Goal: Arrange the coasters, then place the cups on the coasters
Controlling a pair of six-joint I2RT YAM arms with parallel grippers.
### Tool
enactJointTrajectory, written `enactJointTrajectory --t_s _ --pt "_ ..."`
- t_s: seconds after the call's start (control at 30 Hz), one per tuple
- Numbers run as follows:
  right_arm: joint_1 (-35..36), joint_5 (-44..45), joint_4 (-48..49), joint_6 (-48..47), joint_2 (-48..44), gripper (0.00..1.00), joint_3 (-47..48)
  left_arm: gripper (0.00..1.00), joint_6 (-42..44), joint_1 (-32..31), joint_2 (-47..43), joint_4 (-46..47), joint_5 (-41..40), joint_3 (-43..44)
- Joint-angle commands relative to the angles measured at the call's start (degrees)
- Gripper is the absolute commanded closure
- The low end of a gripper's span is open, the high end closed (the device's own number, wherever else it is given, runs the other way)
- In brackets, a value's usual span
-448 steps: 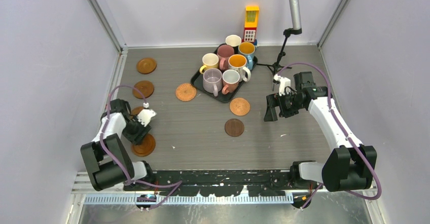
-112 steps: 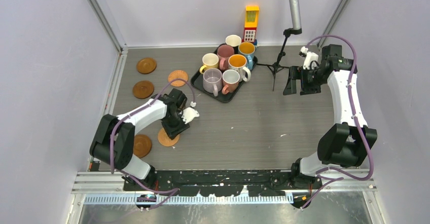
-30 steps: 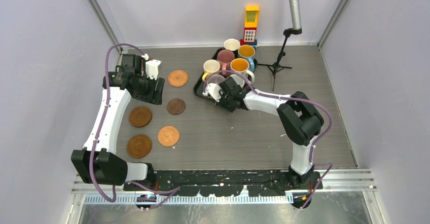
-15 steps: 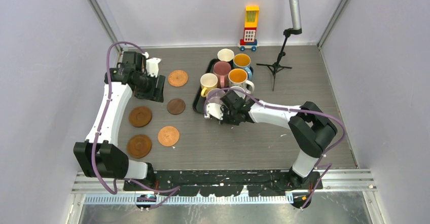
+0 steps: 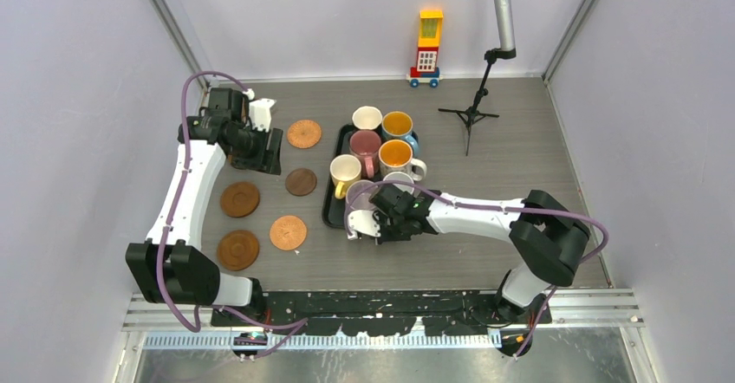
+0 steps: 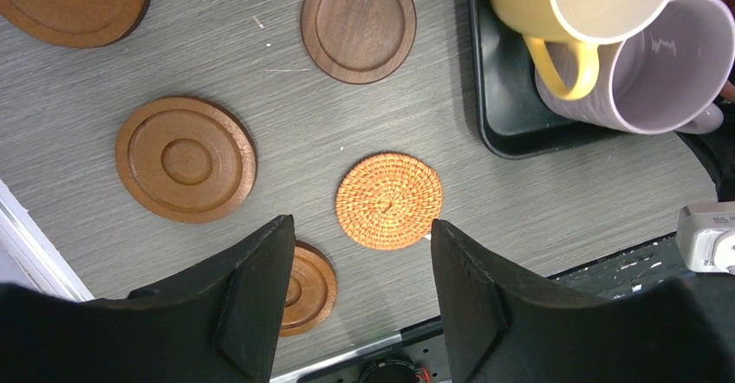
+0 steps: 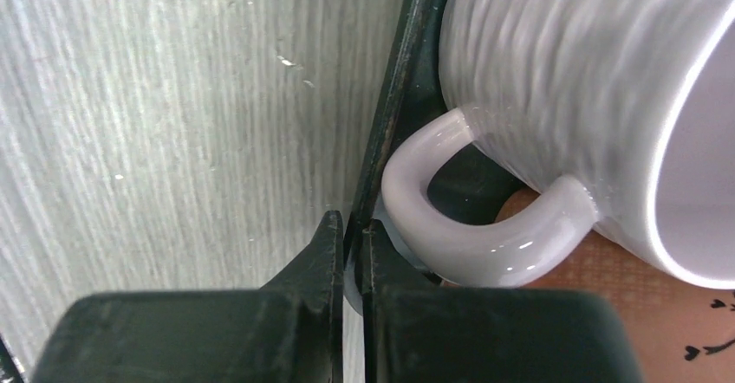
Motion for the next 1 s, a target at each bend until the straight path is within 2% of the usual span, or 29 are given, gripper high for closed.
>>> enactJointTrajectory --t_s 0.0,0.13,0.17,0.3,0.4,0.7,0.87,0.97 --pt "2.7 -8.7 -11.1 1.0 -0.5 0.99 -2.1 0.39 0.4 0.4 0.1 1.3 1.5 0.3" --pt "2.4 -5.4 -11.7 2.7 -1.9 0.99 -2.7 0.39 0.5 0.5 0.3 1.2 1.6 0.4" --pt "2.3 -4.8 -11.5 3.4 -2.3 0.93 -2.7 0.39 0.5 0.4 0.5 1.2 1.9 0.5" --pt "2.1 -3.0 -11.3 7.2 -3.6 0.54 -0.8 0.37 0.5 0.4 1.0 1.2 2.6 0.9" --pt "1.9 -3.7 -13.1 9.1 -4.6 0.42 2.2 0.36 0.3 0.4 1.7 0.9 3.1 1.8" --pt "1.0 -6.8 -17.9 11.9 -12.0 0.37 7.1 0.29 2.2 -0.3 3.2 -1.1 7.3 5.3" --pt "-1.7 -9.4 -19.0 15.5 -16.9 0.35 9.5 0.29 1.5 -5.5 0.8 0.0 6.5 1.3" --pt "-4.8 -11.1 -19.3 19.9 -18.3 0.33 12.4 0.29 -0.1 -10.2 -2.0 4.4 5.0 -3.6"
